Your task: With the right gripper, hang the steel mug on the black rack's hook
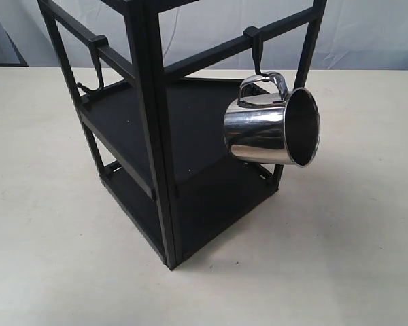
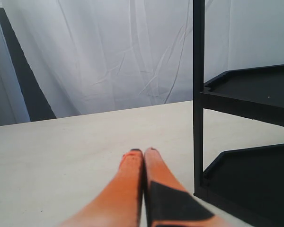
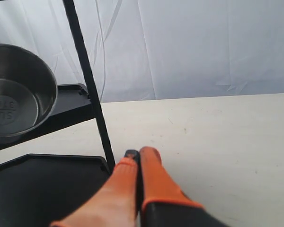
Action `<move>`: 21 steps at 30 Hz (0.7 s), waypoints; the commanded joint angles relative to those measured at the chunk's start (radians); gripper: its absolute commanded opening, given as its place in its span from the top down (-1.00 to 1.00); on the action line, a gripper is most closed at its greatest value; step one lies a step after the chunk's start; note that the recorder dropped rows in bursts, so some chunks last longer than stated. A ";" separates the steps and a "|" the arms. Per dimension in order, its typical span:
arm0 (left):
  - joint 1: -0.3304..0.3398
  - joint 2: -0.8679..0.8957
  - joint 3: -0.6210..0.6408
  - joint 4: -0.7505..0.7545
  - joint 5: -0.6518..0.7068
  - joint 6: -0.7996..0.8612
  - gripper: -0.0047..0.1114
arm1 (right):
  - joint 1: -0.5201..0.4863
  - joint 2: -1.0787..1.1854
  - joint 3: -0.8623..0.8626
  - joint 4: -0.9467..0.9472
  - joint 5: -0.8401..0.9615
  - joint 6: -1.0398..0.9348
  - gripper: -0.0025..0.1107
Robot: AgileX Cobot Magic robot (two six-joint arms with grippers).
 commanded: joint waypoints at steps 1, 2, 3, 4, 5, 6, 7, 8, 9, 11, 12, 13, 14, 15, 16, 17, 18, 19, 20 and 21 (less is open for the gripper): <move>-0.005 -0.005 0.000 0.001 -0.005 -0.002 0.89 | 0.002 -0.005 0.003 0.003 -0.008 0.001 0.97; -0.005 -0.005 0.000 0.001 -0.005 -0.002 0.89 | 0.002 -0.005 0.003 0.003 -0.008 0.001 0.97; -0.005 -0.005 0.000 0.001 -0.005 -0.002 0.89 | 0.002 -0.005 0.003 0.003 -0.008 0.001 0.97; -0.005 -0.005 0.000 0.001 -0.005 -0.002 0.89 | 0.002 -0.005 0.003 0.003 -0.008 0.001 0.97; -0.005 -0.005 0.000 0.001 -0.005 -0.002 0.89 | 0.002 -0.005 0.003 0.003 -0.008 0.001 0.97; -0.005 -0.005 0.000 0.001 -0.005 -0.002 0.89 | 0.002 -0.005 0.003 0.003 -0.008 0.001 0.97; -0.005 -0.005 0.000 0.001 -0.005 -0.002 0.89 | 0.002 -0.005 0.003 0.003 -0.008 0.001 0.97; -0.005 -0.005 0.000 0.001 -0.005 -0.002 0.89 | 0.002 -0.005 0.003 0.003 -0.008 0.001 0.97; -0.005 -0.005 0.000 0.001 -0.005 -0.002 0.89 | 0.002 -0.005 0.003 0.007 -0.008 0.001 0.97; -0.005 -0.005 0.000 0.001 -0.005 -0.002 0.89 | 0.002 -0.005 0.003 0.010 -0.008 0.001 0.97; -0.005 -0.005 0.000 0.001 -0.005 -0.002 0.89 | 0.002 -0.005 0.003 0.010 -0.008 0.001 0.97; -0.005 -0.005 0.000 0.001 -0.005 -0.002 0.89 | 0.002 -0.005 0.003 0.010 -0.008 0.001 0.97; -0.005 -0.005 0.000 0.001 -0.005 -0.002 0.89 | 0.002 -0.005 0.003 0.010 -0.008 0.001 0.97; -0.005 -0.005 0.000 0.001 -0.005 -0.002 0.89 | 0.002 -0.005 0.003 0.010 -0.008 0.001 0.97; -0.005 -0.005 0.000 0.001 -0.005 -0.002 0.89 | 0.002 -0.005 0.003 0.010 -0.008 0.001 0.97; -0.005 -0.005 0.000 0.001 -0.005 -0.002 0.89 | 0.002 -0.005 0.003 0.010 -0.008 0.001 0.97; -0.005 -0.005 0.000 0.001 -0.005 -0.002 0.89 | 0.002 -0.005 0.003 0.010 -0.006 0.001 0.97; -0.005 -0.005 0.000 0.001 -0.005 -0.002 0.89 | 0.002 -0.005 0.003 0.010 -0.006 0.001 0.97; -0.005 -0.005 0.000 0.001 -0.005 -0.002 0.89 | 0.002 -0.005 0.003 0.010 -0.006 0.001 0.97; -0.005 -0.005 0.000 0.001 -0.005 -0.002 0.89 | 0.002 -0.005 0.003 0.010 -0.006 0.001 0.97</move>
